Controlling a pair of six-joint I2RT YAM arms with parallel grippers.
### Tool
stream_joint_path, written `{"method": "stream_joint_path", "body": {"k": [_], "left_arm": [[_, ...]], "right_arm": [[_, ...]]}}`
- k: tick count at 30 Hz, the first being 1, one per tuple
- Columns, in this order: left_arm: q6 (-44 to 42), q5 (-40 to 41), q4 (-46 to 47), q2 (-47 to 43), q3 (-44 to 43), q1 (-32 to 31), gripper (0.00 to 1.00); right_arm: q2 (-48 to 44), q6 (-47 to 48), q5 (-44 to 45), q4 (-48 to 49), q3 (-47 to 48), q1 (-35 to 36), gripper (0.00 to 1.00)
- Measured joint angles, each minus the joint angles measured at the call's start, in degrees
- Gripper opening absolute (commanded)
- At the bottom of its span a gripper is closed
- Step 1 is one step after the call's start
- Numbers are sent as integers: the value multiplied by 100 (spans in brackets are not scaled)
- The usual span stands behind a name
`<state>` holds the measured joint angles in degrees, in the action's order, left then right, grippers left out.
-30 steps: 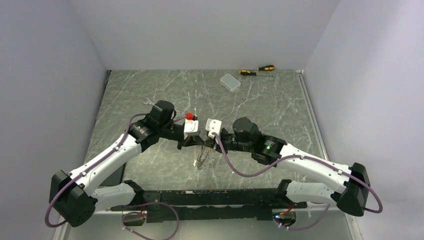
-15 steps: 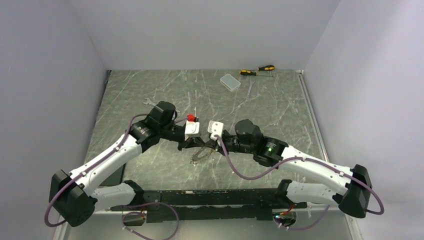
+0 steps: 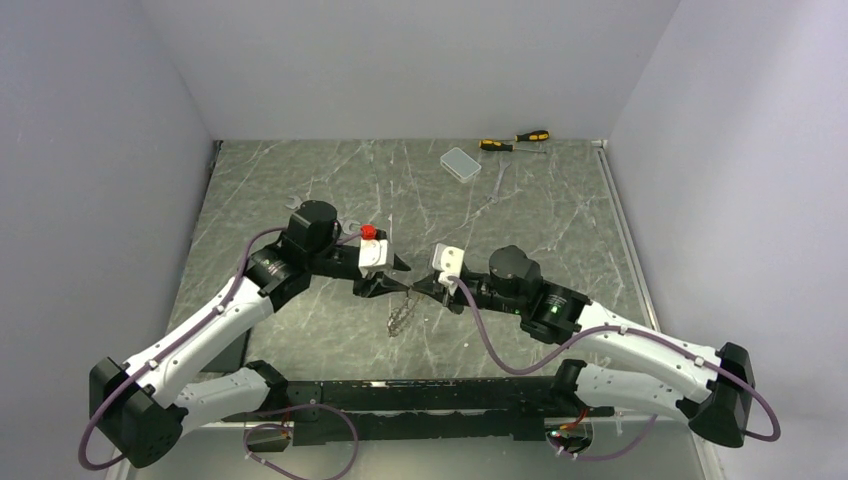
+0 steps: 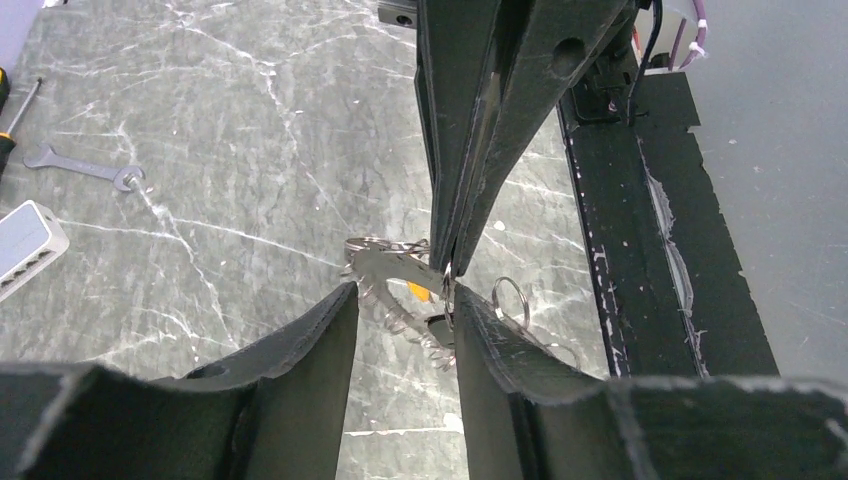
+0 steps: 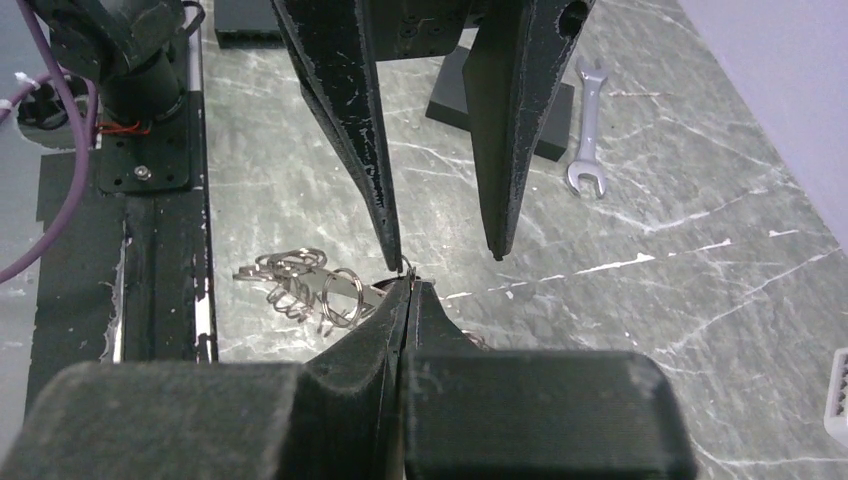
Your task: Put the keys on the keyring
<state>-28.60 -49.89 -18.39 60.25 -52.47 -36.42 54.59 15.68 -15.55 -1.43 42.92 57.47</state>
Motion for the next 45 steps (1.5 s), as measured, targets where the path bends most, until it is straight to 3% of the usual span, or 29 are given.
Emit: {"method": "stream_joint_path", "body": {"k": [7, 20, 24, 39, 45], "left_arm": [[107, -81, 66, 2, 7, 44, 37], [363, -332, 343, 55, 22, 76, 36], [448, -446, 457, 66, 61, 79, 29], [564, -614, 568, 66, 70, 83, 31], [608, -721, 654, 109, 70, 87, 14]], "right_arm": [[-269, -57, 13, 286, -203, 0, 0], [-555, -190, 48, 927, -437, 0, 0], [-555, -245, 48, 1012, -468, 0, 0], [-553, -280, 59, 1102, -474, 0, 0], [-542, -280, 63, 1110, -474, 0, 0]]}}
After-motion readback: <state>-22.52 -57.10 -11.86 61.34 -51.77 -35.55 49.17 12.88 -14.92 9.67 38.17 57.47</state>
